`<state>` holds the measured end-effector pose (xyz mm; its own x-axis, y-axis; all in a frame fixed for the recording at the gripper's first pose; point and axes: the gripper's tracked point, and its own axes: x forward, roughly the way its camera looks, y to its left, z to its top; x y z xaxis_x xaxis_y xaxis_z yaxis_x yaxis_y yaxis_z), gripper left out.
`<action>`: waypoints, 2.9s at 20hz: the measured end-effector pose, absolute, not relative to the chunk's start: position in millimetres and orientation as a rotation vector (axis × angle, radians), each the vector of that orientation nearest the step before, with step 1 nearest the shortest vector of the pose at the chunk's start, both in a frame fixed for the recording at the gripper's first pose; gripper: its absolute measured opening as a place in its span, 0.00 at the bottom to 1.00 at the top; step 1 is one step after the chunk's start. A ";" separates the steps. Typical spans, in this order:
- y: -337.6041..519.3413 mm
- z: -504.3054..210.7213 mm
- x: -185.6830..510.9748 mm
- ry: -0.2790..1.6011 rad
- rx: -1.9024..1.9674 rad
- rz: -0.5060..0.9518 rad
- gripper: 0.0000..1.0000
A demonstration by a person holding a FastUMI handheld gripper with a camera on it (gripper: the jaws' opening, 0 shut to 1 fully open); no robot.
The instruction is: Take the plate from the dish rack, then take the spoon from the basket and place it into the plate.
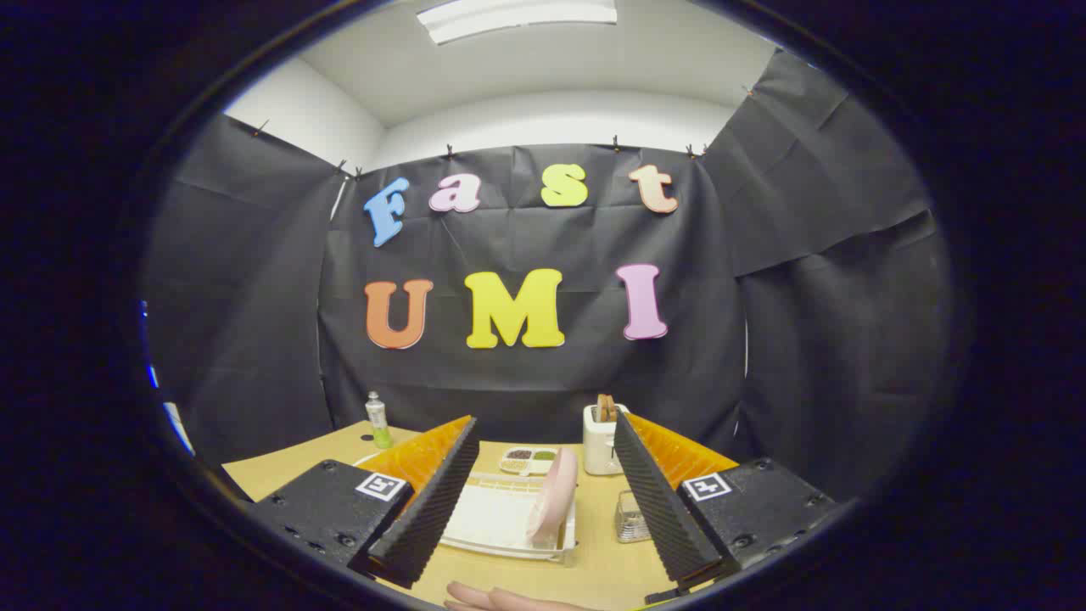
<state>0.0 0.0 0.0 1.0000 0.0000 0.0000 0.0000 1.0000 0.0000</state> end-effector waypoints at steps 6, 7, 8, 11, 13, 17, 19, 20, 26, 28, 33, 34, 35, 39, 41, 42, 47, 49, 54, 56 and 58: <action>-20.8 -16.0 1.6 0.046 0.021 -0.023 1.00; -25.2 -19.1 3.4 0.052 0.020 -0.028 1.00; -28.1 -20.3 4.9 0.058 0.015 -0.029 1.00; -39.5 -19.9 10.1 0.060 0.004 -0.048 1.00; -41.2 -17.5 14.5 0.059 -0.002 -0.048 1.00; -36.4 -18.2 35.5 0.088 -0.021 -0.031 1.00; -30.6 -22.9 53.8 0.133 -0.038 -0.018 1.00; -27.1 -26.4 66.2 0.166 -0.050 -0.008 1.00; -15.3 -52.0 139.5 0.443 -0.147 0.040 1.00; -13.4 -62.4 157.6 0.553 -0.185 0.036 1.00; -9.5 -88.1 178.7 0.865 -0.127 -0.048 0.89; -10.0 -91.2 182.9 0.910 -0.127 -0.074 0.88; -12.1 -96.2 186.1 0.964 -0.147 -0.103 0.86; -17.7 -107.2 197.6 1.089 -0.235 -0.220 0.70; -18.7 -110.1 202.6 1.123 -0.273 -0.264 0.58; -18.4 -111.6 204.0 1.144 -0.282 -0.282 0.54; -23.7 -130.0 202.7 1.250 -0.256 -0.353 0.38; -20.8 -129.6 203.5 1.238 -0.235 -0.371 0.29; -15.3 -126.0 200.8 1.219 -0.281 -0.405 0.22; -13.9 -124.4 198.8 1.208 -0.284 -0.413 0.20; -14.3 -122.1 194.8 1.201 -0.274 -0.419 0.18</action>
<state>194.8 -14.3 -122.1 0.2986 -0.4532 -0.8399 0.1679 0.8913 -0.4212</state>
